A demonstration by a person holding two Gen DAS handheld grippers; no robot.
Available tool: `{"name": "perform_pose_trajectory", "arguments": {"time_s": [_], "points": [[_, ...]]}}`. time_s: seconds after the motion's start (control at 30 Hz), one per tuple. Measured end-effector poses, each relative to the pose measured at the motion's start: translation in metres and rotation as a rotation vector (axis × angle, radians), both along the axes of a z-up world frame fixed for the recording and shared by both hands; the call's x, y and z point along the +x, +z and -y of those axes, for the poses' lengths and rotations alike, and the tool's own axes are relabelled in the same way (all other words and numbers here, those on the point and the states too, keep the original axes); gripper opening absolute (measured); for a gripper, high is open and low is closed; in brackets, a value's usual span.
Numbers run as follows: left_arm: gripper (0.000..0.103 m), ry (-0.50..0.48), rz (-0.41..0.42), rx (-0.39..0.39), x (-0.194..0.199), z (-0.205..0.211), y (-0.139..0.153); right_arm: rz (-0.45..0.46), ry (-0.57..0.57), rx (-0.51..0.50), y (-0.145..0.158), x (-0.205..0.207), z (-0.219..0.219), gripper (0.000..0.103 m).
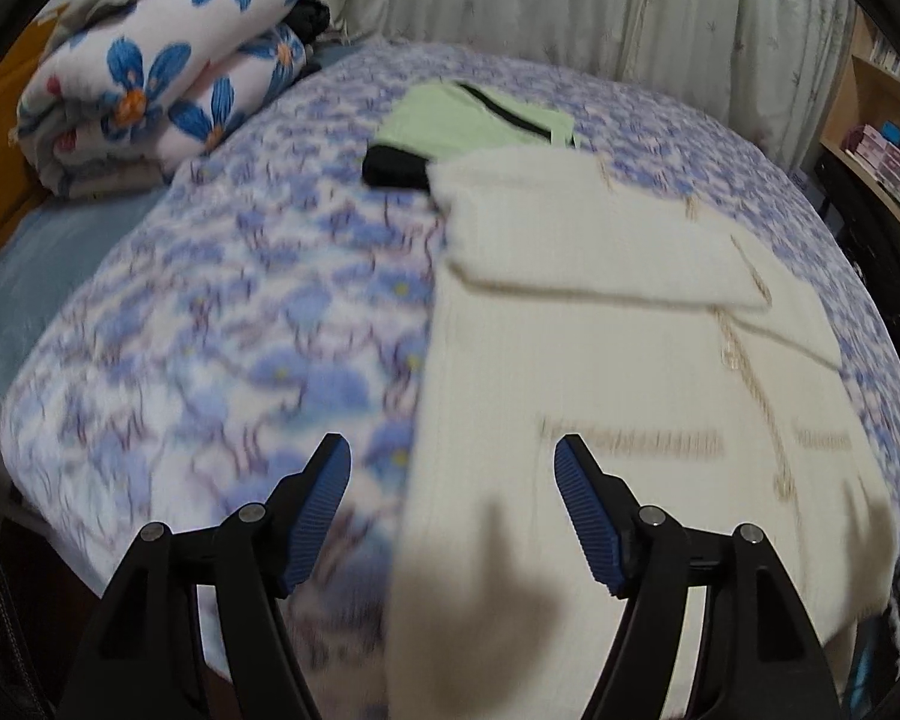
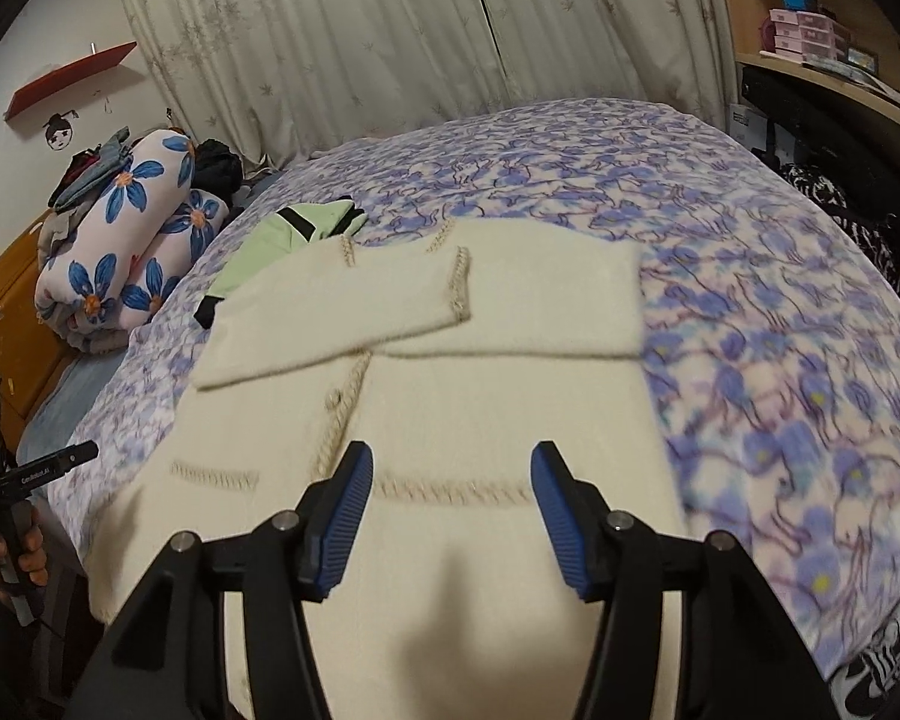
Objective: Fold large clothes
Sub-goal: 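Grasp the cardigan hem with the right gripper and lift it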
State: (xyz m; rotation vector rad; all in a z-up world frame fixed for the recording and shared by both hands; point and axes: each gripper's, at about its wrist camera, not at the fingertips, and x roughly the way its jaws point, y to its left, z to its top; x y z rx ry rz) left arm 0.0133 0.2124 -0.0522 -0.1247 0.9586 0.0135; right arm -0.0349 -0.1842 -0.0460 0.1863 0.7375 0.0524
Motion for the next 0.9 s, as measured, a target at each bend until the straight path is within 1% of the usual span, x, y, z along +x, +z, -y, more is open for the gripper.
{"name": "perform_pose_trajectory", "arguments": {"time_s": [0.17, 0.27, 0.4, 0.5, 0.63, 0.73, 0.8, 0.9], "points": [[0.069, -0.031, -0.055, -0.053, -0.030, -0.013, -0.024, -0.036, -0.008, -0.016, -0.014, -0.024, 0.014, 0.055], [0.069, -0.049, -0.092, -0.097, -0.041, -0.019, -0.039, -0.060, -0.016, -0.022, -0.025, -0.038, 0.027, 0.055], [0.069, -0.081, -0.126, -0.132, -0.053, -0.022, -0.057, -0.104, -0.034, -0.038, -0.044, -0.057, 0.041, 0.055], [0.069, -0.098, -0.127, -0.144, -0.056, -0.021, -0.062, -0.138, -0.047, -0.017, -0.059, -0.070, 0.056, 0.055], [0.069, -0.126, -0.126, -0.157, -0.060, -0.020, -0.065, -0.195, -0.058, -0.002, -0.076, -0.076, 0.079, 0.055], [0.069, -0.146, -0.136, -0.174, -0.062, -0.018, -0.067, -0.222, -0.039, 0.079, -0.085, -0.084, 0.098, 0.054], [0.069, -0.160, -0.139, -0.183, -0.063, -0.017, -0.070, -0.232, -0.009, 0.129, -0.091, -0.089, 0.103, 0.050], [0.069, -0.172, -0.140, -0.216, -0.065, -0.019, -0.071, -0.246, 0.055, 0.199, -0.099, -0.093, 0.102, 0.037]]}}
